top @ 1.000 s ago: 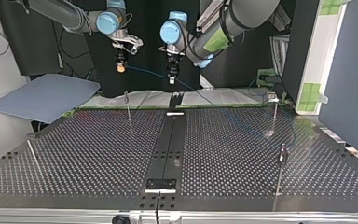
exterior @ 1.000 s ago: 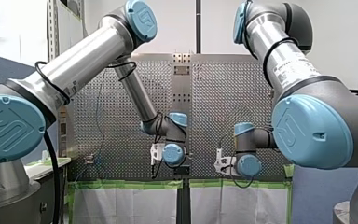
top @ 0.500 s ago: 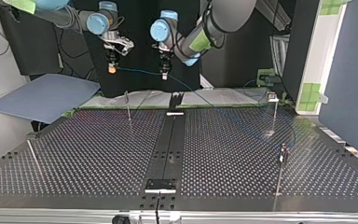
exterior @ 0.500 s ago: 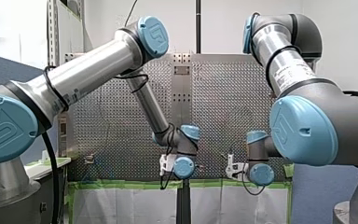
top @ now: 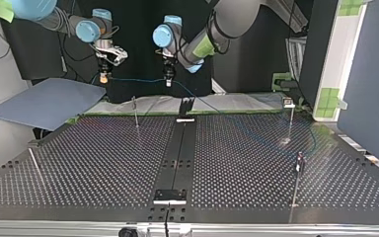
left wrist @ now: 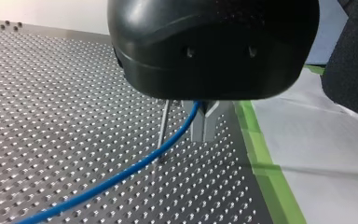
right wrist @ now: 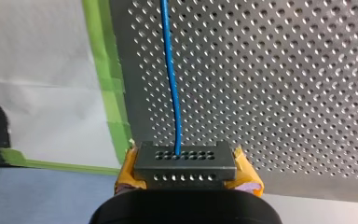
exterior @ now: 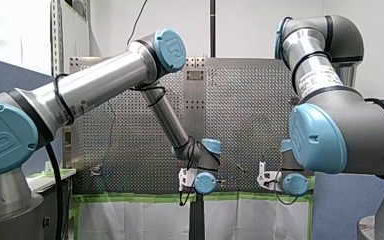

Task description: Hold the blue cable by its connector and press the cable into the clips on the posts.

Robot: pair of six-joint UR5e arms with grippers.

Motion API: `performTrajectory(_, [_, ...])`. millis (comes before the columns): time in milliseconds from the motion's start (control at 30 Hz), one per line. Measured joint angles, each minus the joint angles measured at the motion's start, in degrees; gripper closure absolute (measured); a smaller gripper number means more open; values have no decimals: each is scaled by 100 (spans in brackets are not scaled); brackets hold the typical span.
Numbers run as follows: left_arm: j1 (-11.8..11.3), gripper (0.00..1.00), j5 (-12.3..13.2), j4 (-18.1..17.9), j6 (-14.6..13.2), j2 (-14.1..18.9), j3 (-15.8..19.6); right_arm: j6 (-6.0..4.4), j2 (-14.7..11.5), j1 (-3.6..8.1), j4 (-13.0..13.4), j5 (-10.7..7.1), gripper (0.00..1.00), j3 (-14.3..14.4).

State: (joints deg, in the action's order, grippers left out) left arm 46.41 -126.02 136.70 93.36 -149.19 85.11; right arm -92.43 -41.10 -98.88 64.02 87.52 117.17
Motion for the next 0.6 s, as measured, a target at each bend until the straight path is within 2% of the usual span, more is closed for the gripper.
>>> performTrajectory(167, [99,100,-44,-80,52,-250,-253,29,21,66,1,2,100,-150])
performTrajectory(400, [243,100,-58,-28,65,-484,-621,35,51,91,-41,-21,100,-338])
performTrajectory(600, [317,100,-57,212,153,-814,-983,148,269,126,-94,-34,100,-510])
